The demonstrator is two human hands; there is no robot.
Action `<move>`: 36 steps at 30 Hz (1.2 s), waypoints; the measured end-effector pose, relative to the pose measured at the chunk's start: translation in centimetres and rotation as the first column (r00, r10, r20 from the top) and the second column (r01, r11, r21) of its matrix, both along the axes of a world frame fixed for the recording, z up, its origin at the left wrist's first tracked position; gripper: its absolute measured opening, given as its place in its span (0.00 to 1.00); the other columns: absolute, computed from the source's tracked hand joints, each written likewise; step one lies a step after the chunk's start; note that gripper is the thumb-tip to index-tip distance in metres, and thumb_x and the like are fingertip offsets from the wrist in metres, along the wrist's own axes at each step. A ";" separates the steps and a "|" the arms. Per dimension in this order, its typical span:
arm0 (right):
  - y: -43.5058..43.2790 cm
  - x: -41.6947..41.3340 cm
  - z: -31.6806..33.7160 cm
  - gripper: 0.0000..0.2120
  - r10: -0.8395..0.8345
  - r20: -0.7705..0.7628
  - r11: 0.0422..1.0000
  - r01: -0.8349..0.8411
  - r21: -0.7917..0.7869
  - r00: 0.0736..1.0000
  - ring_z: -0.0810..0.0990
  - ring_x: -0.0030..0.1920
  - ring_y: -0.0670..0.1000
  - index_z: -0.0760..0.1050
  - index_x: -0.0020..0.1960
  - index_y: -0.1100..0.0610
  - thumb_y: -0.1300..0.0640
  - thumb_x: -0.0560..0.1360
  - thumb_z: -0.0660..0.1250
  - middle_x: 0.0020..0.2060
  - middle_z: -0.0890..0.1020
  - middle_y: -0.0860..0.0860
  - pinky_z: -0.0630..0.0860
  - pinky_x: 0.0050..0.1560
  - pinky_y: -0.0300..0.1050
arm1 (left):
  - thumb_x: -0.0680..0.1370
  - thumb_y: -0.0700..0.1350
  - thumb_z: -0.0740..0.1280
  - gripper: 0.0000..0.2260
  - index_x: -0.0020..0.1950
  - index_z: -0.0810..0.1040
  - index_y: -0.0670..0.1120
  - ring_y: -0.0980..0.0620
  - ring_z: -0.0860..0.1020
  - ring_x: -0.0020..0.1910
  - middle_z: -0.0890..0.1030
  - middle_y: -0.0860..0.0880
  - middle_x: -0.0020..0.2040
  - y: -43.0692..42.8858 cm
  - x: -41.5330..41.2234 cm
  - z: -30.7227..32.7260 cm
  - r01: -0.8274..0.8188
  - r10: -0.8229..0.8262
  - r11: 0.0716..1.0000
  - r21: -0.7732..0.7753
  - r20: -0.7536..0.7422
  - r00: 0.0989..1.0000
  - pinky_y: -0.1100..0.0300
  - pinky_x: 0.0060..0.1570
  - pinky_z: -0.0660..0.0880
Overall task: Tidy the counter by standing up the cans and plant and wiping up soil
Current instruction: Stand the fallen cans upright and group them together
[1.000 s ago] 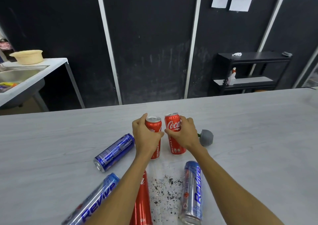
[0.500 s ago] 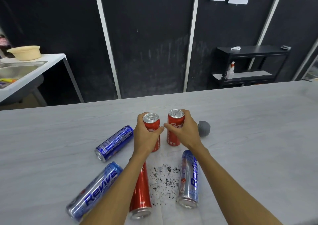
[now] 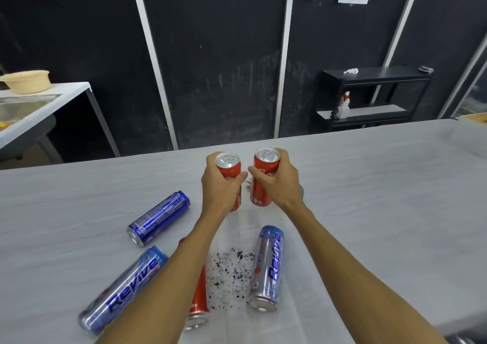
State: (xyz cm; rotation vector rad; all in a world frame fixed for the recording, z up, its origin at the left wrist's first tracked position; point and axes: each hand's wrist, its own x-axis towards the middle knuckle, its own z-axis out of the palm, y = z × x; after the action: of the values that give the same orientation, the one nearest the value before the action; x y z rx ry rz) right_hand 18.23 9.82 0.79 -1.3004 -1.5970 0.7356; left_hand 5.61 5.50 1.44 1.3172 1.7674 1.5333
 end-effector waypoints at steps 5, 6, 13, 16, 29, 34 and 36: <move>1.7 4.3 3.2 0.33 -0.045 -0.039 0.997 0.047 0.056 0.998 0.74 0.63 0.52 0.62 0.71 0.53 0.48 0.71 0.73 0.66 0.74 0.51 0.73 0.63 0.51 | 0.72 0.45 0.74 0.31 0.70 0.63 0.48 0.48 0.73 0.63 0.72 0.48 0.68 2.6 3.9 2.2 0.035 -0.034 0.999 0.012 -0.051 0.998 0.56 0.59 0.71; 2.0 5.4 3.7 0.33 -0.058 -0.040 0.996 0.060 0.062 0.998 0.75 0.63 0.53 0.62 0.70 0.53 0.49 0.71 0.73 0.66 0.74 0.51 0.73 0.63 0.51 | 0.73 0.45 0.74 0.31 0.71 0.63 0.49 0.48 0.73 0.63 0.72 0.48 0.68 3.1 4.8 2.6 0.047 -0.047 0.999 0.014 -0.055 0.997 0.55 0.60 0.72; 4.8 12.8 4.2 0.33 -0.151 -0.002 0.987 0.151 0.047 0.988 0.75 0.62 0.54 0.62 0.70 0.54 0.49 0.71 0.73 0.65 0.74 0.52 0.72 0.62 0.49 | 0.73 0.47 0.74 0.30 0.70 0.63 0.49 0.53 0.73 0.58 0.73 0.49 0.67 6.9 12.2 4.1 0.179 -0.177 0.983 0.046 -0.043 0.983 0.56 0.59 0.71; 6.1 15.5 3.4 0.32 -0.186 0.029 0.982 0.185 0.026 0.982 0.75 0.63 0.55 0.62 0.70 0.54 0.50 0.71 0.73 0.66 0.74 0.52 0.72 0.62 0.51 | 0.72 0.48 0.74 0.29 0.68 0.64 0.50 0.54 0.72 0.55 0.74 0.49 0.65 8.4 15.3 3.7 0.237 -0.236 0.971 0.038 -0.017 0.971 0.59 0.55 0.71; 11.5 22.8 -1.5 0.33 -0.198 0.033 0.979 0.199 -0.044 0.980 0.75 0.62 0.54 0.62 0.69 0.55 0.51 0.71 0.74 0.65 0.75 0.53 0.72 0.59 0.44 | 0.72 0.46 0.74 0.28 0.68 0.64 0.49 0.50 0.74 0.63 0.73 0.49 0.66 14.4 22.7 -2.0 0.284 -0.283 0.957 -0.052 0.024 0.959 0.63 0.56 0.69; 13.1 23.9 -2.7 0.32 -0.183 0.011 0.983 0.183 -0.027 0.983 0.75 0.58 0.48 0.63 0.69 0.54 0.52 0.70 0.75 0.63 0.75 0.51 0.70 0.56 0.38 | 0.72 0.46 0.75 0.29 0.69 0.64 0.49 0.51 0.73 0.63 0.73 0.49 0.66 16.3 23.7 -3.2 0.291 -0.291 0.956 -0.042 0.020 0.957 0.62 0.58 0.70; 13.8 24.1 -3.0 0.33 -0.180 0.000 0.983 0.180 -0.028 0.984 0.75 0.61 0.51 0.62 0.69 0.54 0.52 0.70 0.74 0.65 0.75 0.51 0.70 0.57 0.40 | 0.73 0.46 0.74 0.29 0.69 0.64 0.49 0.52 0.73 0.62 0.72 0.49 0.67 16.8 24.0 -3.4 0.291 -0.290 0.956 -0.029 0.026 0.957 0.61 0.59 0.71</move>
State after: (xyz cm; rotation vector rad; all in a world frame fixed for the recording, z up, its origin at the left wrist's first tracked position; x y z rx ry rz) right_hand 42.34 23.61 -2.17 -1.4416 -1.4489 0.6488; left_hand 29.60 22.34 -1.99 1.4641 1.4999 1.3444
